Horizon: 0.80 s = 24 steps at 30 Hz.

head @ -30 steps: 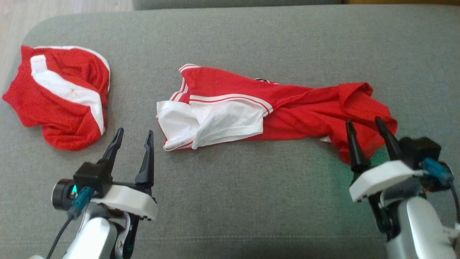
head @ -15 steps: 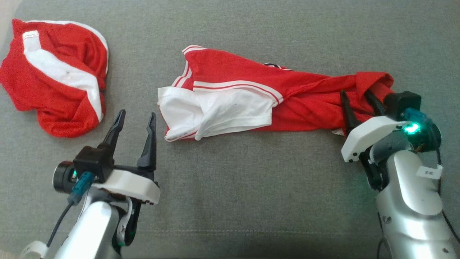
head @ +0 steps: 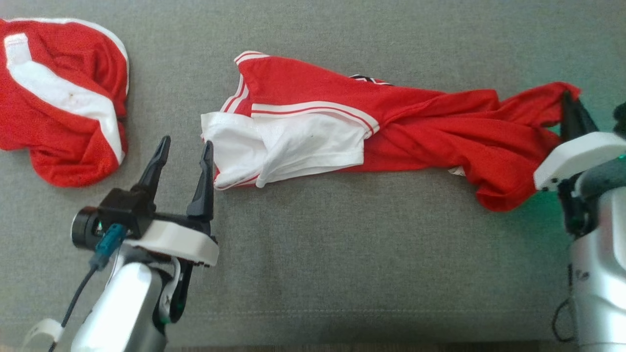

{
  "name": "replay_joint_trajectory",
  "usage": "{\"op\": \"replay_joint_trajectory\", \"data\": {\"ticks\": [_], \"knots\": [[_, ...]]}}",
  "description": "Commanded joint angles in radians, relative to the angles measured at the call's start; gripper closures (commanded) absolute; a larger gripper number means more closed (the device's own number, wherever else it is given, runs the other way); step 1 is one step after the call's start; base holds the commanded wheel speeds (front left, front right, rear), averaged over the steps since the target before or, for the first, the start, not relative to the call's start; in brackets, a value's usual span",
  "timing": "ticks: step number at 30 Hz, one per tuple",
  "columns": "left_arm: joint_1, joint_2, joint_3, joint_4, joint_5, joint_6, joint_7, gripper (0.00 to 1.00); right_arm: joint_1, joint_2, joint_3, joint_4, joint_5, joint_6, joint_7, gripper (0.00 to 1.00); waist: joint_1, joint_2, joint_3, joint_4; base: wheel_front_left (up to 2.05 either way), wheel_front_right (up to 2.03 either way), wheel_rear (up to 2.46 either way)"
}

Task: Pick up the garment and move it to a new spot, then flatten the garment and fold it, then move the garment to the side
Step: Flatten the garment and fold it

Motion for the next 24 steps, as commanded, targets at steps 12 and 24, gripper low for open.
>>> {"op": "replay_joint_trajectory", "data": {"ticks": [12,24], "knots": [[-0.046,0.015,0.047,-0.016,0.007,-0.008,-0.012,0.0,0.014,0.005,-0.113,0.019,-0.034,-0.001,0.043,0.0,0.0,0.0,0.011,-0.004,0.0,0.0,0.0],[-0.006,0.031,0.062,-0.018,0.006,0.006,-0.013,0.0,0.226,0.06,0.038,-0.384,0.003,-0.001,-0.034,0.0,0.0,0.0,-0.06,-0.03,0.0,0.0,0.0]]}}
